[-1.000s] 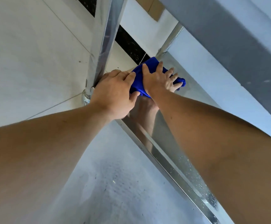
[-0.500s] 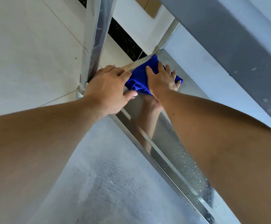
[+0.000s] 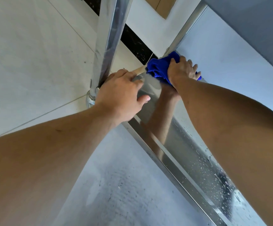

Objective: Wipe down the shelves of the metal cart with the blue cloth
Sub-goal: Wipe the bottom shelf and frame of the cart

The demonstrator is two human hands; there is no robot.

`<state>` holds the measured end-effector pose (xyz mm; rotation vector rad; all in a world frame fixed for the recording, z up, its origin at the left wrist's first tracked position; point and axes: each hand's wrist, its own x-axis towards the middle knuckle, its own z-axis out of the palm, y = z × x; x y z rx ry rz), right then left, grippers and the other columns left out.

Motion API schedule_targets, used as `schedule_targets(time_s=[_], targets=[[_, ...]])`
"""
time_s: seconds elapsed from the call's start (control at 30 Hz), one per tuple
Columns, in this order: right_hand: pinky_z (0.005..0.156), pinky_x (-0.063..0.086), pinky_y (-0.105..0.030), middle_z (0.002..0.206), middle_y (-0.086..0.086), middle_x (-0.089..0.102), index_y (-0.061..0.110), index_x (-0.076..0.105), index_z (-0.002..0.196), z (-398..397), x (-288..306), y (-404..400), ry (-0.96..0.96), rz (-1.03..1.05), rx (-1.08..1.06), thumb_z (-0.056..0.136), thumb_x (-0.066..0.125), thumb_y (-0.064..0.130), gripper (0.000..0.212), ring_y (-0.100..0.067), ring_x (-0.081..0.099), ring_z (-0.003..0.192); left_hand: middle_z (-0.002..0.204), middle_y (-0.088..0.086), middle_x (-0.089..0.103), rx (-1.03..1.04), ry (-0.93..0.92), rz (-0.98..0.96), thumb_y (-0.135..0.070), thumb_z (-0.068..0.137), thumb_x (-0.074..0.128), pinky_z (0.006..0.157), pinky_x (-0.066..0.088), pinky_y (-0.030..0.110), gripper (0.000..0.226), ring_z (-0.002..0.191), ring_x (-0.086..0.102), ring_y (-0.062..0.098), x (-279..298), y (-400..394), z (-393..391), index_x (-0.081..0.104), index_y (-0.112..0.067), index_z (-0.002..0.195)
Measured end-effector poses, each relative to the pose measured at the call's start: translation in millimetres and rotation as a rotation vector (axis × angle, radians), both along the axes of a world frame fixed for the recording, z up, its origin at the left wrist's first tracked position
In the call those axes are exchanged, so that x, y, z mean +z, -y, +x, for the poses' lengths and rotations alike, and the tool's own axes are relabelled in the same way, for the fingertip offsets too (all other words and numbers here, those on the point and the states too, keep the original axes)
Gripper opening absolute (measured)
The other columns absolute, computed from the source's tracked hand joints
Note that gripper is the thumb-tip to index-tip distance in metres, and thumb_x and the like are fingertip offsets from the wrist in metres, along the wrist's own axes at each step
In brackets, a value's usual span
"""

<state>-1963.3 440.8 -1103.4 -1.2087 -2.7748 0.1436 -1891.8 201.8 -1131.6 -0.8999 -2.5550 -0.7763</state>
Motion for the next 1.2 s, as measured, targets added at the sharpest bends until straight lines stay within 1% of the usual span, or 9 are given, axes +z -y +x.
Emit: schedule_targets(time_s=[0.13, 0.23, 0.3, 0.4, 0.53, 0.63, 0.87, 1.0, 1.2], targets=[[0.12, 0.006, -0.055, 0.164, -0.007, 0.02, 0.032, 0.023, 0.155, -2, 0, 3, -0.047, 0.072, -0.008, 0.103, 0.03, 0.049, 0.056, -0.033, 0.013, 0.15, 0.102, 0.005, 0.066, 0.013, -0.01, 0.023, -0.056, 0.084, 0.06, 0.086, 0.049, 0.043, 0.043, 0.102, 0.055, 0.027, -1, -1, -1, 0.064, -0.013, 0.087], [0.117, 0.013, -0.055, 0.161, -0.008, 0.028, 0.034, 0.03, 0.151, 4, -4, 9, -0.113, 0.19, 0.076, 0.103, 0.032, 0.043, 0.049, -0.035, 0.024, 0.146, 0.102, 0.003, 0.066, 0.025, -0.006, 0.0, -0.06, 0.084, 0.056, 0.086, 0.049, 0.043, 0.045, 0.105, 0.055, 0.025, -1, -2, -2, 0.064, -0.016, 0.09], [0.115, 0.012, -0.058, 0.159, -0.003, 0.032, 0.041, 0.032, 0.15, 4, -3, 9, -0.053, 0.138, 0.115, 0.103, 0.025, 0.049, 0.048, -0.035, 0.027, 0.144, 0.102, 0.003, 0.066, 0.022, -0.009, 0.005, -0.06, 0.084, 0.056, 0.086, 0.049, 0.042, 0.044, 0.105, 0.055, 0.026, -1, -2, -3, 0.064, -0.017, 0.09], [0.113, 0.007, -0.064, 0.164, 0.0, 0.023, 0.049, 0.019, 0.153, 6, 2, 8, 0.06, -0.01, 0.13, 0.101, 0.017, 0.058, 0.053, -0.037, 0.016, 0.148, 0.098, 0.003, 0.066, 0.01, -0.012, 0.001, -0.061, 0.084, 0.054, 0.085, 0.05, 0.043, 0.042, 0.102, 0.055, 0.026, -1, -1, -4, 0.061, -0.019, 0.083], [0.113, 0.008, -0.065, 0.164, 0.001, 0.02, 0.049, 0.018, 0.154, 22, 3, 25, 0.056, -0.07, 0.161, 0.104, 0.018, 0.053, 0.05, -0.038, 0.013, 0.149, 0.096, 0.003, 0.063, 0.0, 0.01, -0.041, -0.061, 0.086, 0.05, 0.085, 0.049, 0.044, 0.037, 0.101, 0.053, 0.026, 3, -1, -3, 0.044, -0.026, 0.076], [0.112, 0.006, -0.07, 0.166, 0.006, 0.013, 0.055, 0.017, 0.151, 31, 8, 35, 0.087, -0.103, 0.138, 0.102, 0.017, 0.053, 0.049, -0.04, 0.007, 0.149, 0.098, 0.004, 0.062, 0.013, 0.034, -0.066, -0.06, 0.087, 0.049, 0.087, 0.048, 0.045, 0.041, 0.104, 0.052, 0.026, 5, -1, -1, 0.055, -0.02, 0.08], [0.105, 0.028, -0.061, 0.158, 0.006, 0.025, 0.051, 0.033, 0.146, 62, 11, 53, 0.05, -0.075, 0.19, 0.1, 0.023, 0.053, 0.047, -0.038, 0.024, 0.137, 0.107, 0.005, 0.066, 0.015, 0.034, -0.063, -0.058, 0.088, 0.049, 0.09, 0.047, 0.043, 0.045, 0.11, 0.052, 0.026, 6, 0, -2, 0.066, -0.016, 0.09], [0.101, 0.031, -0.059, 0.156, 0.006, 0.029, 0.048, 0.037, 0.143, 79, 7, 64, 0.042, -0.038, 0.202, 0.098, 0.025, 0.056, 0.047, -0.037, 0.028, 0.133, 0.108, 0.005, 0.067, 0.016, 0.024, -0.063, -0.054, 0.089, 0.048, 0.09, 0.049, 0.042, 0.045, 0.111, 0.053, 0.026, 5, 0, -2, 0.069, -0.017, 0.102], [0.096, 0.035, -0.057, 0.147, 0.002, 0.04, 0.046, 0.044, 0.132, 126, 0, 93, -0.009, 0.026, 0.26, 0.096, 0.023, 0.06, 0.045, -0.034, 0.036, 0.122, 0.11, 0.008, 0.068, 0.002, 0.06, -0.018, -0.031, 0.091, 0.046, 0.092, 0.049, 0.044, 0.033, 0.111, 0.053, 0.028, 7, 2, -1, 0.07, -0.013, 0.106]])
